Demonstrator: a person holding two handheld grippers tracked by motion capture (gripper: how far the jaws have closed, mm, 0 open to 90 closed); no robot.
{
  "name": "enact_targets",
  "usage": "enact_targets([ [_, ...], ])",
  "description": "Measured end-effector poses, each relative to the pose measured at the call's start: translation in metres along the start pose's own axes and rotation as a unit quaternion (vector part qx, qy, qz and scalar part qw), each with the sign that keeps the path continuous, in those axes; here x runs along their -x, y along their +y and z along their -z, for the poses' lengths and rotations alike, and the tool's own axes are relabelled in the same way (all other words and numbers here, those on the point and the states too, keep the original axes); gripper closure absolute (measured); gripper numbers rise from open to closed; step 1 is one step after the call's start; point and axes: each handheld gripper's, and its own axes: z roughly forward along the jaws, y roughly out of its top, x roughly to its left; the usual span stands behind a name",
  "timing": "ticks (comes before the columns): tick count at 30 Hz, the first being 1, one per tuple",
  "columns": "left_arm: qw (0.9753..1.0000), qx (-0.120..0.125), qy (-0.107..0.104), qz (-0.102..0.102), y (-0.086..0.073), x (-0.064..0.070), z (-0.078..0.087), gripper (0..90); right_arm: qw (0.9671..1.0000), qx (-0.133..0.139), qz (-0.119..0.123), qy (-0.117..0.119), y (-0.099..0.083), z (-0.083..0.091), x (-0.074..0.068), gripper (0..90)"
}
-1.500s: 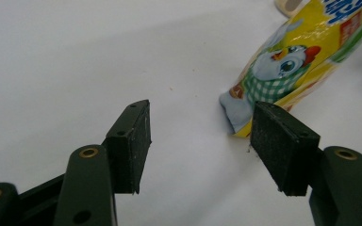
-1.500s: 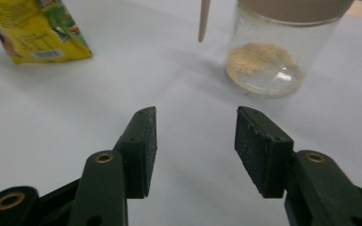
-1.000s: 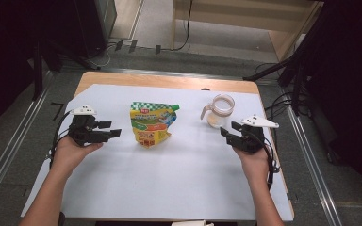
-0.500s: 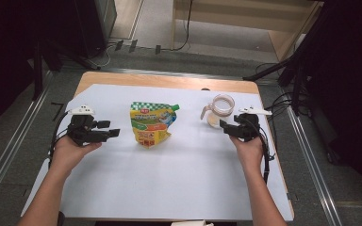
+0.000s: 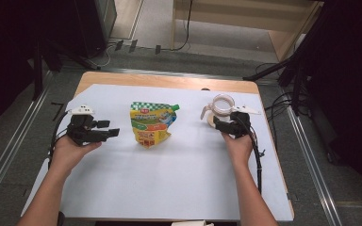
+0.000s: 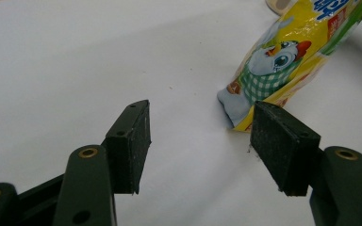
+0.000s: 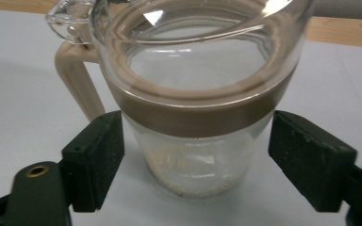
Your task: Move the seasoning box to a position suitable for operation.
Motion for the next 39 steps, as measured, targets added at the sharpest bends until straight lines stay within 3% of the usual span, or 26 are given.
enact_targets([
  [2, 1.0000, 0.000, -0.001, -0.001, 0.000, 0.000, -0.001, 39.3, 1.0000, 0.003, -0.003, -0.001, -0.001, -0.003, 0.000, 16.7],
  [3, 1.0000, -0.001, 0.000, -0.003, 0.000, 0.000, -0.001, 39.3, 0.9998, 0.010, -0.018, -0.003, -0.003, -0.010, -0.001, 14.1],
  [10, 1.0000, 0.000, -0.001, 0.000, 0.000, -0.001, 0.000, 39.4, 0.9983, 0.030, -0.016, -0.046, -0.003, -0.026, -0.012, 11.2],
  [19, 1.0000, -0.001, -0.003, 0.003, 0.000, -0.002, -0.001, 39.4, 0.9957, 0.055, -0.032, -0.068, 0.001, -0.040, -0.015, 10.5],
  [25, 1.0000, 0.000, -0.005, 0.004, -0.001, -0.003, -0.002, 39.4, 0.9946, 0.067, -0.036, -0.071, 0.000, -0.044, -0.016, 10.7],
  [30, 0.9999, -0.003, -0.008, 0.006, -0.001, -0.004, -0.003, 39.4, 0.9959, 0.052, -0.032, -0.067, 0.004, -0.042, -0.015, 11.4],
  [34, 1.0000, -0.003, -0.008, 0.003, -0.001, -0.003, -0.004, 39.4, 0.9948, 0.053, -0.065, -0.058, 0.006, -0.038, -0.009, 11.9],
  [39, 0.9999, -0.009, -0.005, 0.006, -0.001, -0.003, -0.004, 38.9, 0.9950, 0.047, -0.074, -0.049, 0.009, -0.033, -0.004, 12.1],
])
